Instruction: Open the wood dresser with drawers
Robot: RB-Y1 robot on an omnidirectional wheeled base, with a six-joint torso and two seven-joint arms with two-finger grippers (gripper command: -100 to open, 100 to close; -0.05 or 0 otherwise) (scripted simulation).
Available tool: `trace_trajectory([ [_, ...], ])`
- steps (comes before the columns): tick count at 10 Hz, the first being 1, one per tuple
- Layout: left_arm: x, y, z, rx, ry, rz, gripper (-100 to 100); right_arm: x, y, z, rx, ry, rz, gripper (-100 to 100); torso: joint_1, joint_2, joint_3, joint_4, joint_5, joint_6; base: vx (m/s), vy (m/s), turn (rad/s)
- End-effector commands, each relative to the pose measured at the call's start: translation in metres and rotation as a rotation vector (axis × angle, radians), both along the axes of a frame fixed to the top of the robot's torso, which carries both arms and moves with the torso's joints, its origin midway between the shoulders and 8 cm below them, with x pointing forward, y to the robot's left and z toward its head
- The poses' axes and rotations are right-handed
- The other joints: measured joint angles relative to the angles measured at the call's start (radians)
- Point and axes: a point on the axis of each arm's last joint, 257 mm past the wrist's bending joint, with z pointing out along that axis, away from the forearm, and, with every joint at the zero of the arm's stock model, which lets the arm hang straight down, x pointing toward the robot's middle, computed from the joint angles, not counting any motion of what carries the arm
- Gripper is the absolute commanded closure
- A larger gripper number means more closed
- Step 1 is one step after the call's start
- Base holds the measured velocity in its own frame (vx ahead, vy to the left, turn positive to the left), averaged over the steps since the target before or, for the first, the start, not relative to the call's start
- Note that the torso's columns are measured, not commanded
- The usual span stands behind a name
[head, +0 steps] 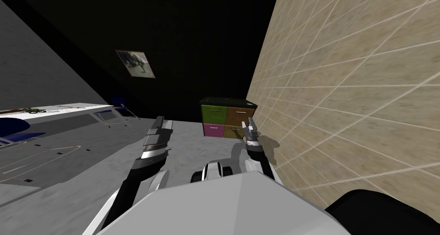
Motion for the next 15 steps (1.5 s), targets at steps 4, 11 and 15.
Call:
trace_trajectory([
  [4,0.0,0.0,0.0,0.0,0.0,0.0,0,0.013,0.01,-0.025,-0.249,0.091,-0.03,-100,-0.003,0.003,0.0,0.002,-0.001,0.0,0.053,0.062,0.016],
  [11,0.0,0.0,0.0,0.0,0.0,0.0,0,0.03,0.004,-0.064,-0.548,0.214,-0.123,-100,-0.002,0.002,0.0,0.002,0.0,0.0,0.057,0.059,0.02],
  [15,0.0,0.0,0.0,0.0,0.0,0.0,0,0.035,0.002,-0.078,-0.675,0.25,-0.166,-100,-0.002,0.004,0.001,0.002,-0.001,0.0,0.036,0.049,0.017],
])
